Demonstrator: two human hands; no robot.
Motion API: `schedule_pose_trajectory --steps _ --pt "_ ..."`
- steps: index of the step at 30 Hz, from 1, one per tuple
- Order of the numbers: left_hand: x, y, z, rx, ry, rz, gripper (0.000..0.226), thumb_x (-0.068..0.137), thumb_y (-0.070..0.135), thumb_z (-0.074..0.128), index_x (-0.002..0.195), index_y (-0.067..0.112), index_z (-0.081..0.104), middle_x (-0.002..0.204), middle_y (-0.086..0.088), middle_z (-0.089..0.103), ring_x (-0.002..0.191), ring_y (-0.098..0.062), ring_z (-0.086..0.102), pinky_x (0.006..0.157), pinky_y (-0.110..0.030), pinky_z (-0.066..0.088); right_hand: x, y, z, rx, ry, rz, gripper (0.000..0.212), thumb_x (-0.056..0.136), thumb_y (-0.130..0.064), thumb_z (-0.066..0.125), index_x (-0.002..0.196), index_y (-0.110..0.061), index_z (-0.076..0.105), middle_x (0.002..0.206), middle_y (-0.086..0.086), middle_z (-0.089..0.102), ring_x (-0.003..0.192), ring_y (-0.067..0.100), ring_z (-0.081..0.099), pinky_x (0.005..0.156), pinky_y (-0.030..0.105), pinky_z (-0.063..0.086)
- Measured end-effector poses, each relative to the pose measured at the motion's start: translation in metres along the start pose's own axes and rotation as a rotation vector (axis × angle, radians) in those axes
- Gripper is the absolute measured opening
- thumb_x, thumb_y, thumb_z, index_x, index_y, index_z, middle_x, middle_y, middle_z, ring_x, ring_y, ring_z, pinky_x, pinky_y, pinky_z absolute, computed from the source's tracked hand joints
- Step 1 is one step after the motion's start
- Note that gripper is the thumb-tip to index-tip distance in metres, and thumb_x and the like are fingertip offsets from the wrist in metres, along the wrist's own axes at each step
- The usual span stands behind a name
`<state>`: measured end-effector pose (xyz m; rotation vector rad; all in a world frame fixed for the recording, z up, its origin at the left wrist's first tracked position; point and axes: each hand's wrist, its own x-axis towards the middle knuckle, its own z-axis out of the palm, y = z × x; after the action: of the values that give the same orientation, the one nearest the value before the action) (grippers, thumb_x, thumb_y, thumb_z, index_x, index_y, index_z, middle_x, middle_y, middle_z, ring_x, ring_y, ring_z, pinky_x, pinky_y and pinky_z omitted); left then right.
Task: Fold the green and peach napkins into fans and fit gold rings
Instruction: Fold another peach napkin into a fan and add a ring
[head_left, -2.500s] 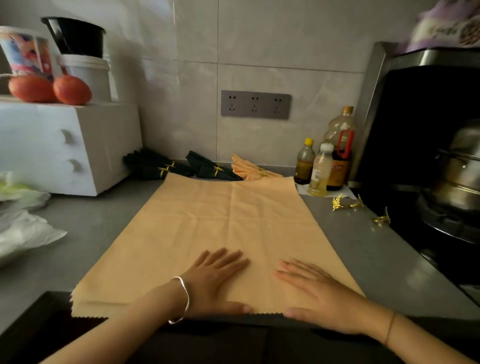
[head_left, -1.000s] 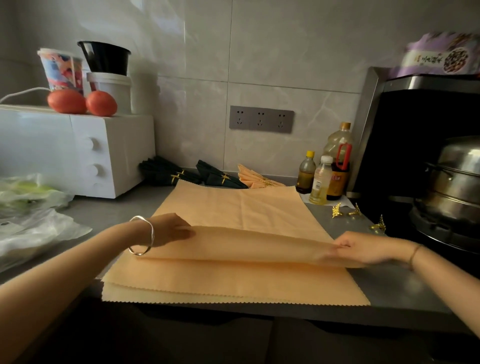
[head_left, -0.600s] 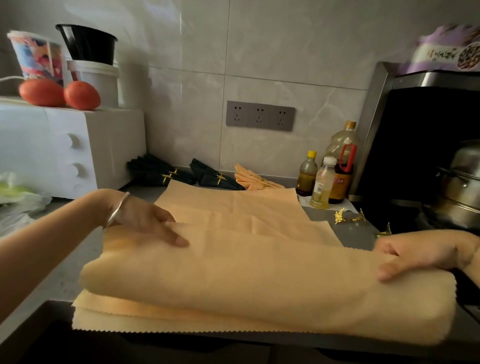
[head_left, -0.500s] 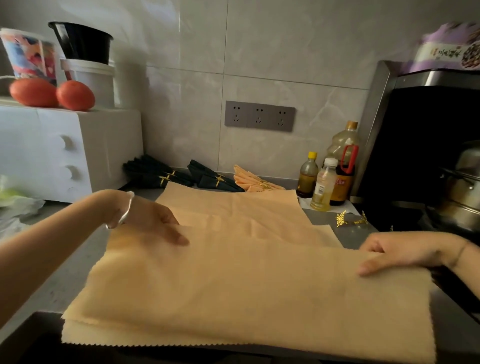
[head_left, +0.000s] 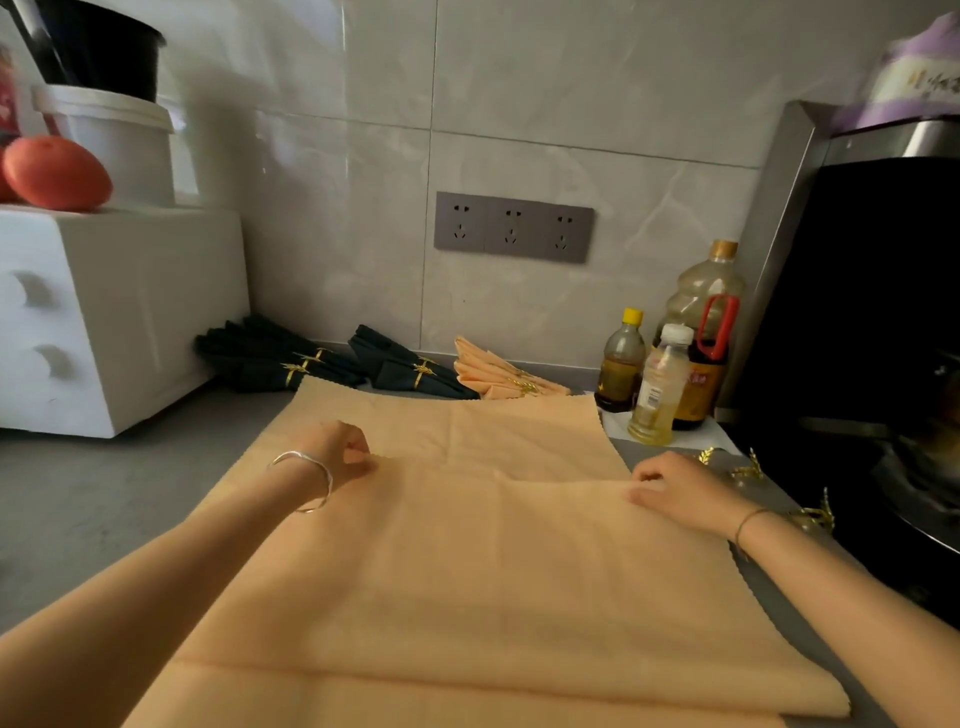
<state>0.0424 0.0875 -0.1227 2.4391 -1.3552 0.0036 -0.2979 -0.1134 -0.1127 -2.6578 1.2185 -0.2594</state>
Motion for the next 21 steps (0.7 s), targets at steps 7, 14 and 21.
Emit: schedule_pose_trajectory --steps 7,14,21 --pt "0.021 -0.007 0.019 -0.006 0.016 -0.030 0.020 0.088 0.028 0.064 0.106 0.019 0.065 0.107 -0.003 0.063 0.088 -0.017 0.053 0.072 -0.025 0.043 0.020 0.002 0.015 0.057 0.036 0.041 0.010 0.082 -0.031 0.064 0.073 -0.026 0.065 0.078 -0.010 0.065 0.078 0.008 0.059 0.067 0.027 0.047" --pt "0.017 0.000 0.020 0.016 0.016 -0.083 0.028 0.088 0.030 0.064 0.114 0.018 0.059 0.116 -0.005 0.061 0.094 -0.019 0.052 0.075 -0.026 0.041 0.017 -0.004 0.016 0.045 0.064 0.070 0.010 0.083 -0.029 0.065 0.091 -0.025 0.062 0.098 -0.006 0.062 0.099 0.016 0.056 0.086 0.033 0.047" --pt "-0.051 0.046 0.015 0.054 0.076 0.190 0.047 0.096 0.041 0.046 0.140 0.026 0.038 0.144 0.005 0.043 0.134 -0.016 0.036 0.113 -0.033 0.029 -0.020 -0.046 0.026 0.092 0.217 -0.058 0.033 0.089 -0.019 0.056 0.122 -0.019 0.053 0.134 -0.002 0.046 0.123 0.019 0.045 0.104 0.033 0.035"
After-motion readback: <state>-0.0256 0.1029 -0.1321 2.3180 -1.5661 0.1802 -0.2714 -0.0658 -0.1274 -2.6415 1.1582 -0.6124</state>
